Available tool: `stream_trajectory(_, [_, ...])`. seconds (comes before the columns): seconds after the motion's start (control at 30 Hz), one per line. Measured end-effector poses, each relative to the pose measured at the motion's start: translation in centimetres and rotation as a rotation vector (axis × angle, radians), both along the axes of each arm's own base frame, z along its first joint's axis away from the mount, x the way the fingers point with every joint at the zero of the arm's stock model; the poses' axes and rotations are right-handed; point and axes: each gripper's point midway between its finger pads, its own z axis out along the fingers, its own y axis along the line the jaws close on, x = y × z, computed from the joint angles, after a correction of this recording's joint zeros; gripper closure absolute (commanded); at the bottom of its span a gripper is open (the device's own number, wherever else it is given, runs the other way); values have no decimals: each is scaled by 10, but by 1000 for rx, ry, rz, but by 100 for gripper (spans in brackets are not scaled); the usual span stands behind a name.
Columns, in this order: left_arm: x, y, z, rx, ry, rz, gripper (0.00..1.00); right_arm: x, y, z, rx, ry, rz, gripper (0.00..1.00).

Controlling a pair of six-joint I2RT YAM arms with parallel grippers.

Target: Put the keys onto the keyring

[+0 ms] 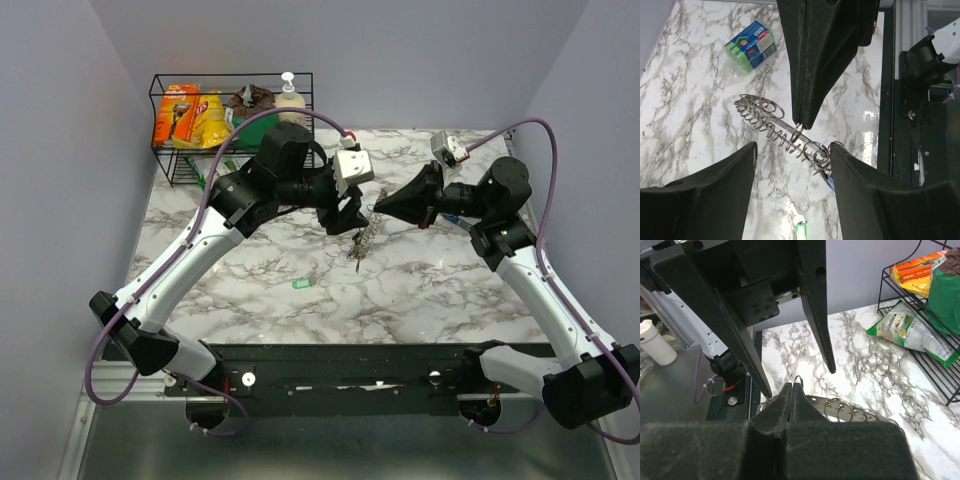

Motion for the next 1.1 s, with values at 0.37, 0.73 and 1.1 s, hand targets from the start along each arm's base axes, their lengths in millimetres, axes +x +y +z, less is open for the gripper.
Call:
stream_trajectory(0.37, [-17,35,30,-139,-28,-130,29,-29,-3,6,-15,-91,117,99])
stream_trajectory(0.73, [-34,23,40,-214,36,-285,38,-36,-4,2,-27,-102,155,99])
stream_trajectory(1.1, [-34,6,24,-190,112,-332,42,-37,-4,2,-27,-104,159,99])
